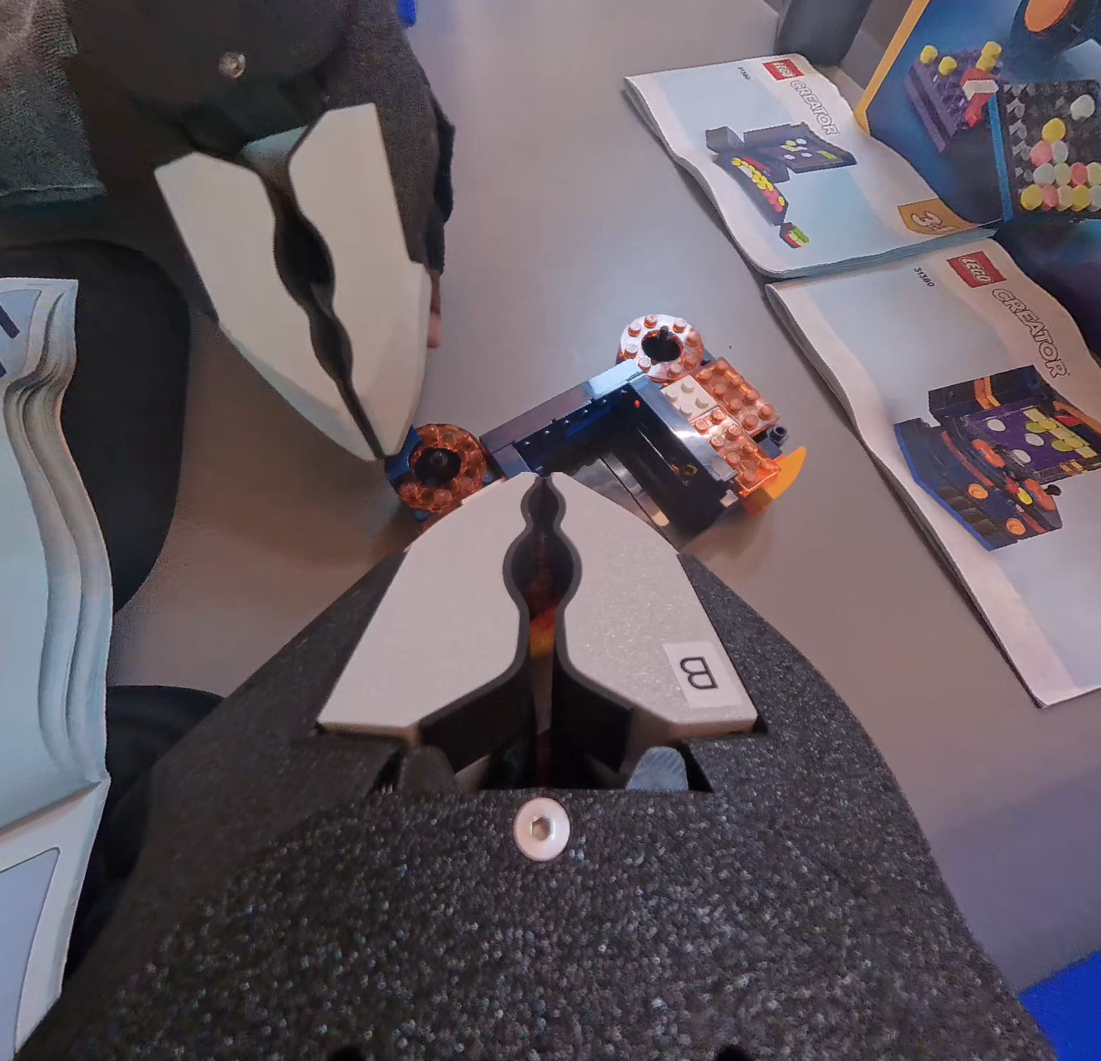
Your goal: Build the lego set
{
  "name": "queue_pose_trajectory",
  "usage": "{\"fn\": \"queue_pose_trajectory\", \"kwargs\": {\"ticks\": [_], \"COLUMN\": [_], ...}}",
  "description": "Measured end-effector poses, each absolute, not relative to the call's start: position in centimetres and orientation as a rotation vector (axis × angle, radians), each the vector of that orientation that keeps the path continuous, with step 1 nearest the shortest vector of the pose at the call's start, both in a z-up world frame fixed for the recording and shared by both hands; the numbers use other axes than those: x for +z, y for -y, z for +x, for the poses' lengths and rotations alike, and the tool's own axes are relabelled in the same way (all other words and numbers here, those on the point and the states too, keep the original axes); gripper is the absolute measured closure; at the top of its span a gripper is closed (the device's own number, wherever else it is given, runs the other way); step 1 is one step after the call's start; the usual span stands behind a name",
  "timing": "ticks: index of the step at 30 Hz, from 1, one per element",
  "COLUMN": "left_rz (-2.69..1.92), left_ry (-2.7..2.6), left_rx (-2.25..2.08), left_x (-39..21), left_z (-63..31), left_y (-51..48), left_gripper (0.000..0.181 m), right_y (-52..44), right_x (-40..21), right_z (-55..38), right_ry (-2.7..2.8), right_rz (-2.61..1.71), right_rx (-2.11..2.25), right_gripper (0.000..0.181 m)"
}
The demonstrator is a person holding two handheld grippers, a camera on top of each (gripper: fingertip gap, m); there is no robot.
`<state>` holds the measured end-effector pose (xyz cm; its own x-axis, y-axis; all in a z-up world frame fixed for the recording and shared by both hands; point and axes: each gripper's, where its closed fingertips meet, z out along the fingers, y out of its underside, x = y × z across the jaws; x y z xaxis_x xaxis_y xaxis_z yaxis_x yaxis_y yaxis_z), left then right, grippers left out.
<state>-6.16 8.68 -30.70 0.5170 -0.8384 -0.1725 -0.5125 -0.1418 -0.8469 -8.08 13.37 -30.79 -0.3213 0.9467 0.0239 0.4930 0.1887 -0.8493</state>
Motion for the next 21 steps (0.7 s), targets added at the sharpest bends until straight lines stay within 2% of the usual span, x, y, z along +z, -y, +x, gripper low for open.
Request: {"fn": "queue_pose_trajectory", "kwargs": {"ticks": [4,8,21], "left_rz": [-1.743,-1.824,-1.859], "left_ry": [-0.893,-0.985,-1.051], "left_rx": [-0.510,-0.420,-0.405], "left_x": [-28.0,-30.0,-30.8], "left_z": [-7.4,-7.0,-6.7], "left_y": [-9.8,-9.7,-9.5], "left_gripper": [0.181,0.181,0.181], "right_y": [-13.4,-13.4,-13.3], "right_x": [-30.8,-30.8,-30.8], "right_z": [-8.0,-8.1,-8.0], "right_ry": [1.906,1.905,1.905], "right_rz": [-1.338,-1.342,-1.345], "right_rx": [1.037,1.050,1.054], "right_gripper": [0.181,0.181,0.181]}}
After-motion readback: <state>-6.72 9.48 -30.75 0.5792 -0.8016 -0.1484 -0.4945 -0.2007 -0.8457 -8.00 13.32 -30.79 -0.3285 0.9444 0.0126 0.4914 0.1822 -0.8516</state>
